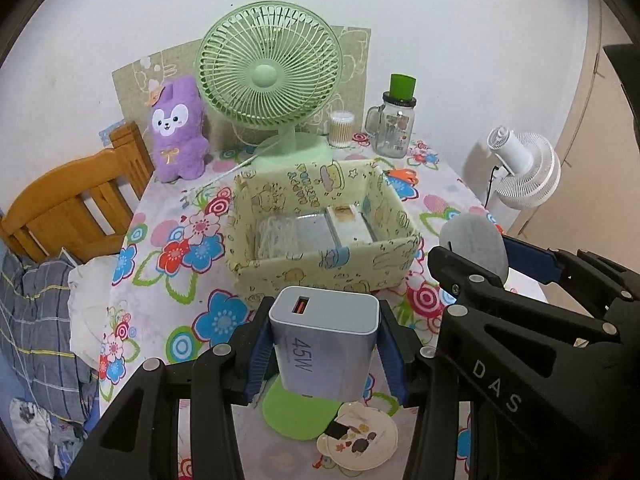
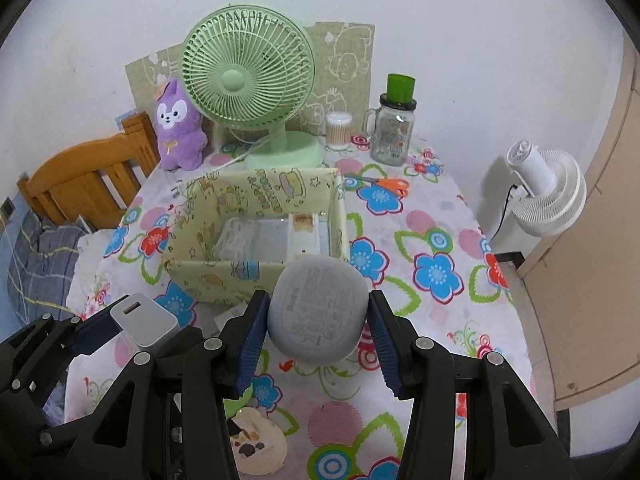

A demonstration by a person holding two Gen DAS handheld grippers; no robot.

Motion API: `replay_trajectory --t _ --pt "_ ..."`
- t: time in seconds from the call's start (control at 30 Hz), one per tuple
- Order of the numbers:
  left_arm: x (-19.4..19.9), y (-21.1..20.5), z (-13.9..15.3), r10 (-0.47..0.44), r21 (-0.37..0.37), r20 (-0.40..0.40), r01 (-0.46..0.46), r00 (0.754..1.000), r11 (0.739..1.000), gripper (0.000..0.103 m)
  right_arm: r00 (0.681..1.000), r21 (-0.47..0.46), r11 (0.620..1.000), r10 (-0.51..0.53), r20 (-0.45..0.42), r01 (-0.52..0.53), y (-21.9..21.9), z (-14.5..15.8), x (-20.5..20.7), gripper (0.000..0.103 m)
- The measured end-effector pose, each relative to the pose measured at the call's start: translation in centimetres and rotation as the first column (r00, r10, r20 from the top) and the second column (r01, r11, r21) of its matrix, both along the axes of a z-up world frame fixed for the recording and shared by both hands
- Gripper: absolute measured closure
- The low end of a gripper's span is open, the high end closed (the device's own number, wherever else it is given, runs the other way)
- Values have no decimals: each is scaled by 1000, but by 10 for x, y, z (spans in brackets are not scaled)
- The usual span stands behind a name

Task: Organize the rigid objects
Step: 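Lift the white charger and round device up over the fabric box with both tools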

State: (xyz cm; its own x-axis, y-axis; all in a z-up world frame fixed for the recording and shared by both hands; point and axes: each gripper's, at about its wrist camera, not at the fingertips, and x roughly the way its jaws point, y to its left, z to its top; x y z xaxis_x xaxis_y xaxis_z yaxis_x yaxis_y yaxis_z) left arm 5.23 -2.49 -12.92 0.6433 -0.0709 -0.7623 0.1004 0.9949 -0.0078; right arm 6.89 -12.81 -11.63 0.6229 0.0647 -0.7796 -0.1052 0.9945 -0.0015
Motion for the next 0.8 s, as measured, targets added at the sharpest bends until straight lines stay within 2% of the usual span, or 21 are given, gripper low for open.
replay_trajectory --t 0.33,0.8 --pt "20 -6 15 -3 6 26 3 1000 1000 53 1000 10 1000 12 24 -12 -1 15 21 50" --pt "58 -6 11 28 -5 5 -28 1000 1000 53 999 20 999 46 15 -46 1 13 61 50"
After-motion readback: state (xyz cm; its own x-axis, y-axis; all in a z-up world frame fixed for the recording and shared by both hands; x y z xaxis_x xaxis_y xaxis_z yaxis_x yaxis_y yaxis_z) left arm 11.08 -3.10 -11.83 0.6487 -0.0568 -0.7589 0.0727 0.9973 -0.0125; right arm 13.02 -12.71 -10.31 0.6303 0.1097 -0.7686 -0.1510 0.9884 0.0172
